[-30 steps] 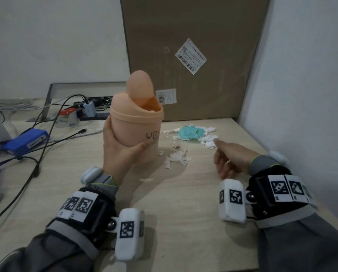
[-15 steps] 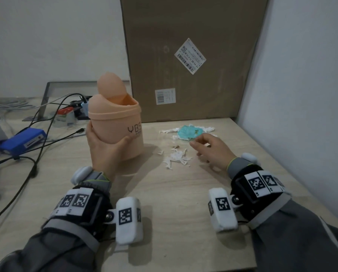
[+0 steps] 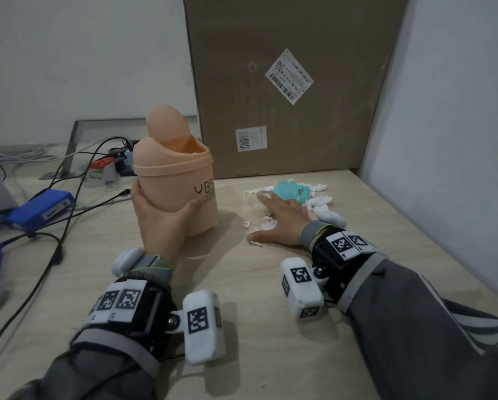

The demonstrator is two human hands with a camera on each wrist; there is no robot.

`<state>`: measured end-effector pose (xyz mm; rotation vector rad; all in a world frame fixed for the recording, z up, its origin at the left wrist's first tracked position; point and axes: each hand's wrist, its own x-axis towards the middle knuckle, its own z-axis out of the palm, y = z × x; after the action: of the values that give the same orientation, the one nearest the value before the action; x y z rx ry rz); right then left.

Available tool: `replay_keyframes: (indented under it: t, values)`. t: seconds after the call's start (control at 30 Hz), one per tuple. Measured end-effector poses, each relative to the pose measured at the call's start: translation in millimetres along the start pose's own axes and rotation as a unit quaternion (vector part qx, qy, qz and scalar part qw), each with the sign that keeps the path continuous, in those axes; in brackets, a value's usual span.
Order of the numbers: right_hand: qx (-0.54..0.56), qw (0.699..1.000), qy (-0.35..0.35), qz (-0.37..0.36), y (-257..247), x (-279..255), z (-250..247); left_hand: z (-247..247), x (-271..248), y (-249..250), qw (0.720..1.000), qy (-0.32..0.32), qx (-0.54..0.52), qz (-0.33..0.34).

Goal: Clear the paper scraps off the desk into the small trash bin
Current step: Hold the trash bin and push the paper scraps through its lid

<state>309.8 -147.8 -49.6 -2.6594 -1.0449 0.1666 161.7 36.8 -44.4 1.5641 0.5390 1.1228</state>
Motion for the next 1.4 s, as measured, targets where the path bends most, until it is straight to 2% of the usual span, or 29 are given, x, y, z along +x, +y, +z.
replay_keyframes:
  t: [0.17,0.43,0.57,0.7,0.83,0.9,1.0,1.1,1.17,1.23,1.4]
  values:
    - [0.025,0.998,0.017,-0.06,-2.2,-4.8,-1.9,1.5,-0.1,-1.6,1.0,-0.003,0.011,0.003]
    - [0.056,0.992,0.061,-0.1,-0.9,-29.6,-5.7,2.1,-3.1,0.6,1.0,-0.024,0.012,0.0]
    - [0.122,0.978,0.131,-0.11,2.0,-43.8,-5.7,1.8,-6.7,3.4,0.999,-0.044,0.019,0.007]
    - [0.305,0.913,0.256,-0.087,-0.1,-52.2,-15.4,3.5,-12.1,9.9,0.997,-0.075,0.014,0.012]
    - [0.452,0.832,0.319,-0.053,1.4,-51.2,-26.0,6.1,-18.3,17.6,0.994,-0.11,0.016,0.025]
    - [0.514,0.792,0.326,-0.046,2.6,-51.1,-32.7,7.5,-21.1,20.6,0.991,-0.13,0.02,0.033]
    - [0.624,0.721,0.295,-0.065,0.5,-55.1,-43.9,9.7,-23.7,24.1,0.986,-0.157,0.036,0.04]
    - [0.673,0.684,0.265,-0.098,-4.0,-61.5,-54.1,12.0,-25.2,26.0,0.979,-0.189,0.055,0.05]
    - [0.679,0.674,0.264,-0.122,-8.0,-64.9,-59.3,14.4,-26.9,27.8,0.972,-0.211,0.074,0.067]
    - [0.667,0.682,0.267,-0.138,-12.7,-67.6,-62.0,17.2,-29.4,30.4,0.965,-0.23,0.093,0.081]
    - [0.565,0.746,0.322,-0.147,-18.2,-71.3,-63.2,20.6,-34.7,34.9,0.947,-0.277,0.113,0.113]
